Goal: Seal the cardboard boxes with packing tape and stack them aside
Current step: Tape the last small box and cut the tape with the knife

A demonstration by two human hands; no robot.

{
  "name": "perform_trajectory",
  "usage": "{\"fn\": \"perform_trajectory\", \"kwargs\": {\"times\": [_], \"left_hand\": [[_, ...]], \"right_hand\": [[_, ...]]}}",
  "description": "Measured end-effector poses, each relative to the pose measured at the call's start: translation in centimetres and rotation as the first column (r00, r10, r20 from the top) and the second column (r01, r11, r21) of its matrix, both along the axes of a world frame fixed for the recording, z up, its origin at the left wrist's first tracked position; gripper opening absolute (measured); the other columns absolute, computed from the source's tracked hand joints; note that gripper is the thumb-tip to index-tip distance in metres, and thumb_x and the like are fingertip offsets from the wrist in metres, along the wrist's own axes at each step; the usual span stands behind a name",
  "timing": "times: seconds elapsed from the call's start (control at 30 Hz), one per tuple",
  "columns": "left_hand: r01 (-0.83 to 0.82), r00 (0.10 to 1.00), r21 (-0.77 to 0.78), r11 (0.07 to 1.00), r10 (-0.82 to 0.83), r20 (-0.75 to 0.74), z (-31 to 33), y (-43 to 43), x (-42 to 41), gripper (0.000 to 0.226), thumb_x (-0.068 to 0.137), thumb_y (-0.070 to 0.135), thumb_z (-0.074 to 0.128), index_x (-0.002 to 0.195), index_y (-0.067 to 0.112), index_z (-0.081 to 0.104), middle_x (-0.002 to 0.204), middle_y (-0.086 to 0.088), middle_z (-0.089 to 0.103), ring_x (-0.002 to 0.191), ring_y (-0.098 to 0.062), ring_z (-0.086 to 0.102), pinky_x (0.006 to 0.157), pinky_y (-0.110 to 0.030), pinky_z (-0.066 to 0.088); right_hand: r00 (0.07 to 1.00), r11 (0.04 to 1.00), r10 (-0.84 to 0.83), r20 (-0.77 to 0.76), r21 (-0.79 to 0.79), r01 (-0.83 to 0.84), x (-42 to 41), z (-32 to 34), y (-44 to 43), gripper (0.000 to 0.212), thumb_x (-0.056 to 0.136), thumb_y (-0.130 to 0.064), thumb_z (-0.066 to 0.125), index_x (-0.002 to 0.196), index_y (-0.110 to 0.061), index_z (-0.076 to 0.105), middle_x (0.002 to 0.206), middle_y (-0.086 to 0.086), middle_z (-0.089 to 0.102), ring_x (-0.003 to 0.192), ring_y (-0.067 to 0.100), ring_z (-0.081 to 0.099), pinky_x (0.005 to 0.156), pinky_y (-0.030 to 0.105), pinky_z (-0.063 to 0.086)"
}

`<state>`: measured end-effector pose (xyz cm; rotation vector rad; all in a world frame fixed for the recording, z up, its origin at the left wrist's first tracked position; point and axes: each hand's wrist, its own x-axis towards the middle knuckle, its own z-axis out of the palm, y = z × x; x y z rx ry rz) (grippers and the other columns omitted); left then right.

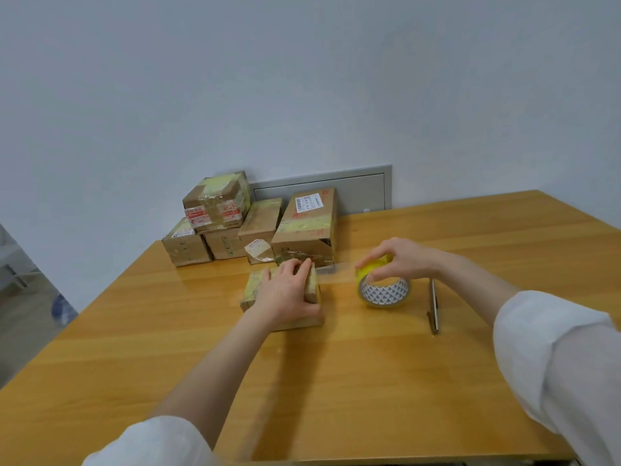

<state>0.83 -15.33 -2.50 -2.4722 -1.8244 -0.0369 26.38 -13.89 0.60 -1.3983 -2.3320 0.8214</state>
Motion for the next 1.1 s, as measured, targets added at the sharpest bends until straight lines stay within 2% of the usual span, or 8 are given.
{"fn": "perform_trajectory", "kwargs": {"times": [0.13,0.27,0.37,0.47,0.57,0.77,0.97,1.1], "left_hand": [[-0.013,0.999,-0.046,0.999,0.012,-0.032,0.2,-0.1,0.0,0.11,0.075,0.069,0.06,0.154,0.023,-0.002,0.161,-0.003,0.004,0.147,-0.023,0.006,0.118,-0.053,0.004],[-0.027,0.999,-0.066,0.997,0.024,-0.045,0.8,-0.6,0.3,0.115,0.072,0.072,0.06,0.154,0.022,-0.004,0.161,-0.005,-0.003,0.148,-0.023,-0.002,0.118,-0.05,0.0],[0.012,1.0,0.028,1.0,-0.012,-0.009,1.2,-1.2,1.6,0.107,0.077,0.069,0.059,0.154,0.018,0.005,0.161,-0.005,0.004,0.148,-0.021,0.0,0.118,-0.046,0.004],[0.068,0.997,0.12,0.99,-0.073,0.037,1.4,-2.0,3.9,0.086,0.086,0.057,0.057,0.152,0.018,0.018,0.159,-0.003,0.016,0.146,-0.021,0.014,0.117,-0.04,0.018],[0.07,0.99,0.206,0.976,-0.094,0.106,1.7,-2.9,5.7,0.065,0.091,0.044,0.056,0.147,0.021,0.033,0.152,0.002,0.03,0.131,-0.019,0.042,0.097,-0.034,0.045],[0.061,0.985,0.216,0.974,-0.094,0.145,2.0,-4.0,7.0,0.053,0.093,0.036,0.052,0.142,0.02,0.04,0.147,0.002,0.036,0.122,-0.019,0.051,0.086,-0.033,0.049],[0.033,0.954,0.225,0.974,-0.097,0.284,2.5,-4.3,6.4,0.039,0.096,0.029,0.048,0.134,0.018,0.052,0.136,0.002,0.05,0.117,-0.018,0.053,0.088,-0.034,0.049],[-0.078,0.718,0.103,0.992,-0.016,0.696,4.5,-3.8,6.7,0.031,0.098,0.017,0.048,0.126,0.011,0.062,0.122,-0.004,0.065,0.102,-0.015,0.062,0.089,-0.028,0.049]], "right_hand": [[0.999,0.997,-0.043,0.029,0.057,0.042,-0.3,-0.6,0.0,0.031,0.087,-0.037,0.067,0.116,-0.044,0.062,0.128,-0.011,0.054,0.125,0.015,0.042,0.096,0.028,0.03],[0.977,0.977,-0.194,0.085,0.107,0.185,-0.2,-0.5,-1.0,0.049,0.085,-0.048,0.064,0.132,-0.038,0.053,0.135,0.008,0.045,0.13,0.026,0.039,0.107,0.043,0.034],[0.927,0.903,-0.373,-0.034,0.219,0.371,0.6,0.1,-1.9,0.034,0.09,-0.047,0.057,0.119,-0.028,0.06,0.121,0.006,0.054,0.115,0.023,0.051,0.1,0.042,0.042],[0.807,0.78,-0.59,-0.028,0.237,0.579,1.6,-0.4,-3.1,0.015,0.092,-0.031,0.055,0.103,-0.022,0.058,0.113,0.006,0.063,0.103,0.026,0.057,0.086,0.037,0.048],[0.746,0.764,-0.645,0.165,0.138,0.631,2.4,-2.2,-5.0,0.022,0.088,-0.032,0.06,0.1,-0.013,0.059,0.107,0.009,0.064,0.098,0.028,0.06,0.073,0.031,0.047],[0.724,0.753,-0.645,0.247,0.041,0.657,1.9,-5.4,-7.1,0.043,0.085,-0.033,0.065,0.119,-0.009,0.053,0.12,0.011,0.061,0.108,0.028,0.059,0.077,0.029,0.046],[0.693,0.693,-0.721,-0.017,0.007,0.721,2.5,-5.6,-7.1,0.017,0.087,-0.012,0.055,0.103,-0.011,0.061,0.107,0.01,0.066,0.099,0.024,0.061,0.074,0.025,0.046],[0.618,0.75,-0.609,-0.496,-0.107,0.653,1.8,-2.6,-7.2,0.009,0.085,-0.005,0.057,0.085,-0.015,0.056,0.077,0.003,0.065,0.057,0.007,0.056,0.05,0.016,0.041]]}}
